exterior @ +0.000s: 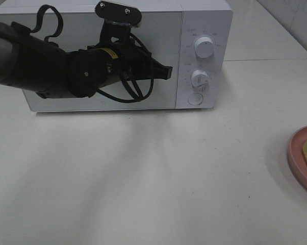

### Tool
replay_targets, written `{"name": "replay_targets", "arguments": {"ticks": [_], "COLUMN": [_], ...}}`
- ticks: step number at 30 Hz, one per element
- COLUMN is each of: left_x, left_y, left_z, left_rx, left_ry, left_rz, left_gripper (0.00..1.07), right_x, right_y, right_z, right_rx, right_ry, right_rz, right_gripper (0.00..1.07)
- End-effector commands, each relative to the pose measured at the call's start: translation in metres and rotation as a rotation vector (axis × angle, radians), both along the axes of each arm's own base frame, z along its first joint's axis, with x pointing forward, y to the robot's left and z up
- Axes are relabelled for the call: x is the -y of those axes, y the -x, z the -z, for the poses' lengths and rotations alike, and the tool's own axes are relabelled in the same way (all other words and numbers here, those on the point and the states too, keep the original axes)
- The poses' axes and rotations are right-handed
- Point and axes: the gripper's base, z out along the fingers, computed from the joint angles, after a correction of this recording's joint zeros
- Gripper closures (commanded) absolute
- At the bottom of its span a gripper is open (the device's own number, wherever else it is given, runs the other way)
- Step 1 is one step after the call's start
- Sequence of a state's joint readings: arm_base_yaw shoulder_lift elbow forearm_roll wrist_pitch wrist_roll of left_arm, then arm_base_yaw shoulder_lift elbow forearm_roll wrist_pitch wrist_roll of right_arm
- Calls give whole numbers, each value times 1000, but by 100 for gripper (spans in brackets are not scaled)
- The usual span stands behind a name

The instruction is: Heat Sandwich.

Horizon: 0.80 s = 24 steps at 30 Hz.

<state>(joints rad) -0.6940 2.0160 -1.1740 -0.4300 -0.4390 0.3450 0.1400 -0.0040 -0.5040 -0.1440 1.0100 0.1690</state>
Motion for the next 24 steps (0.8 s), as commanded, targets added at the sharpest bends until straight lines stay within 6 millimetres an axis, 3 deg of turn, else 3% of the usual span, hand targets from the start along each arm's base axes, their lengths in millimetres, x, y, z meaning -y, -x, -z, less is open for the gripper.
{"name": "replay_targets", "arguments": {"ticks": [1, 8, 12, 13, 15, 16, 17, 18, 19, 20, 24], "left_x": [-12, -28, -38, -38, -43, -44, -45, -45, -46, -49, -58], "left_y": [-7, 28, 59, 59, 77, 81, 86, 86, 91, 102, 119], "left_z": [-22, -29, -30, -30, -31, -32, -32, -32, -34, -35, -38], "left_rx": [37, -33, -217, -217, -365, -409, -455, -455, -491, -577, -677], "left_ry": [67, 38, -25, -25, -75, -88, -100, -100, -111, -153, -284], "left_rz": [-65, -28, 52, 52, 121, 138, 158, 158, 175, 225, 315], "left_gripper": [107, 107, 103, 103, 86, 55, 35, 35, 15, 7, 9], "right_x": [0, 0, 0, 0, 0, 0, 0, 0, 0, 0, 0], "right_y": [3, 3, 3, 3, 3, 3, 3, 3, 3, 3, 3], "right_z": [0, 0, 0, 0, 0, 0, 0, 0, 0, 0, 0], "right_rx": [36, 36, 36, 36, 36, 36, 36, 36, 36, 36, 36], "right_ry": [2, 2, 2, 2, 2, 2, 2, 2, 2, 2, 2], "right_rz": [2, 2, 2, 2, 2, 2, 2, 2, 2, 2, 2], "right_gripper": [32, 32, 32, 32, 32, 32, 32, 32, 32, 32, 32]}}
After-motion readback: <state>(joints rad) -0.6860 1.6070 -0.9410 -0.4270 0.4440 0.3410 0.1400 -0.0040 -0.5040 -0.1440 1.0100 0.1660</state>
